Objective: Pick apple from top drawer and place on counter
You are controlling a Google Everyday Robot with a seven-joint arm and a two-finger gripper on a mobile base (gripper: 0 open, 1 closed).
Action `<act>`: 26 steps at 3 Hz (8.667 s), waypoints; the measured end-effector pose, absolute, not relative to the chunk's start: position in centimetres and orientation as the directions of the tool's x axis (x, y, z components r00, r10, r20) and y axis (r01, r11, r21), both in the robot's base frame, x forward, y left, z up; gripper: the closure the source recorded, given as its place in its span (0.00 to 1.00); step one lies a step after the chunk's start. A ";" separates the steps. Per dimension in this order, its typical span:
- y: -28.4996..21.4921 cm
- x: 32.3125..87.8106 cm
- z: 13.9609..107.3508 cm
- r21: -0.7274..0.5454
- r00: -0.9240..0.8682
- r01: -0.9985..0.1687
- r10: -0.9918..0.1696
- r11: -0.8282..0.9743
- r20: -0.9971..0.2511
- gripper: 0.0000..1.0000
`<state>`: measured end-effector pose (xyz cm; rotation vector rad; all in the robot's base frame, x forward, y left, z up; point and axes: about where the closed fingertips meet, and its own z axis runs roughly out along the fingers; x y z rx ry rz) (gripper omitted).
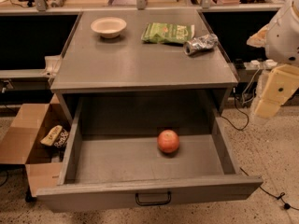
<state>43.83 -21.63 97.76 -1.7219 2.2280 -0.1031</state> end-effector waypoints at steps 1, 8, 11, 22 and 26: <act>-21.6 43.8 97.8 -0.251 -0.221 -0.930 -0.953 0.270 -0.208 0.00; -17.5 45.3 89.2 -0.180 -0.245 -0.921 -0.872 0.346 -0.424 0.00; -18.6 50.9 69.2 -0.151 -0.187 -0.940 -0.832 0.305 -0.522 0.00; -8.3 53.5 67.9 -0.046 -0.091 -0.982 -0.666 0.185 -0.741 0.94; -14.1 57.5 80.5 -0.173 -0.028 -0.945 -0.596 0.278 -0.802 1.00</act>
Offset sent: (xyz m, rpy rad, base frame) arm 0.0138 0.0234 -0.0590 0.0953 0.0831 -0.0559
